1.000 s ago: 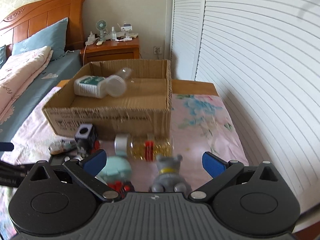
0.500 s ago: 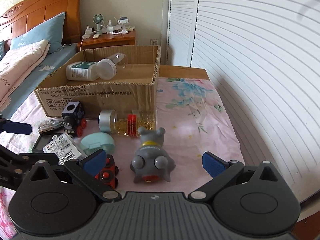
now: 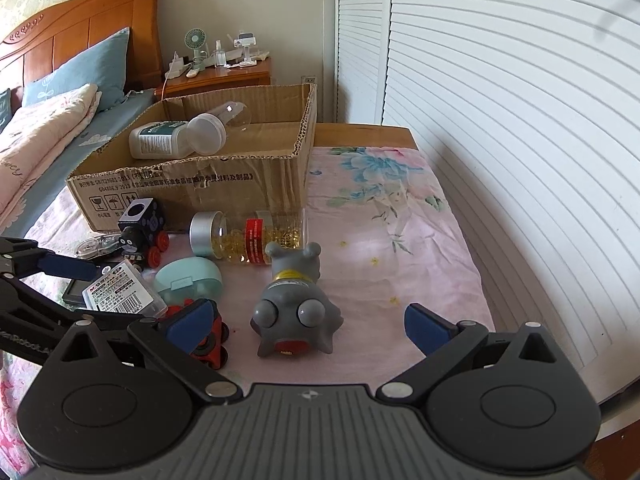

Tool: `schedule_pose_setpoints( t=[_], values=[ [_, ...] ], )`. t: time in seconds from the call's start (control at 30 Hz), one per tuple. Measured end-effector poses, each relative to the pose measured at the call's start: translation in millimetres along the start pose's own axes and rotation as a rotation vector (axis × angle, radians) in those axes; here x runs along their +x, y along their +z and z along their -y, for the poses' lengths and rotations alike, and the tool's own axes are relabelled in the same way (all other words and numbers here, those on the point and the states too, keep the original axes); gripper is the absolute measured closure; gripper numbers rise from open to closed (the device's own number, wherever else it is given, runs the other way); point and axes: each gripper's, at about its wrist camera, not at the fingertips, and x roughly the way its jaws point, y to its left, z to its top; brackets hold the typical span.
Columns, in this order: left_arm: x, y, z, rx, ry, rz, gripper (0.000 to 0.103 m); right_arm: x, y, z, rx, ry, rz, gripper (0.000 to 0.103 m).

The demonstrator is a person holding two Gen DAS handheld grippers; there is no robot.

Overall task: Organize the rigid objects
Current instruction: 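Grasp the white M&G refill pack with left tool while right tool approaches grey toy, then grasp the grey toy figure with the right tool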

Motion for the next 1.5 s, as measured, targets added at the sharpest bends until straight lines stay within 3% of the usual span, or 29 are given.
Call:
schedule_pose_setpoints(
  t=[0.13,0.3,0.5,0.67,0.87,1.03,1.23,1.5],
  values=[
    [0.0,0.6,-2.0,-0.013,-0.022,0.005,0.013,6.9,1.7,2.6,0.013,0.009,-0.009,0.000],
    [-6.5,-6.4,0.5,0.002,0.012,-0.004,0.014,25.9,12.1,1.2,0.013,-0.015,-0.024,0.000],
    [-19.7,-23.6,0.8,0.006,0.035,-0.022,0.014,59.7,13.0,-2.9,-0.019,-0.092,-0.089,0.000],
    [-26.3,-36.1,0.9,0.028,0.047,-0.044,0.014,57.8,4.0,13.5,0.028,-0.034,-0.111,0.000],
    [-26.3,-43.7,2.5,0.056,0.069,-0.050,0.013,46.9,-11.5,5.2,-0.106,-0.020,-0.080,0.000],
    [-24.1,-45.4,3.4,0.065,0.078,-0.052,0.012,42.9,-20.7,10.1,-0.097,0.009,-0.026,0.000],
    [-20.2,-49.7,8.6,0.102,0.121,-0.040,0.005,45.1,-19.3,13.2,-0.120,0.035,-0.018,0.000],
    [-20.2,-52.1,10.9,0.087,0.126,-0.026,0.005,45.9,-18.9,14.9,-0.146,0.056,-0.011,0.000]
  ],
)
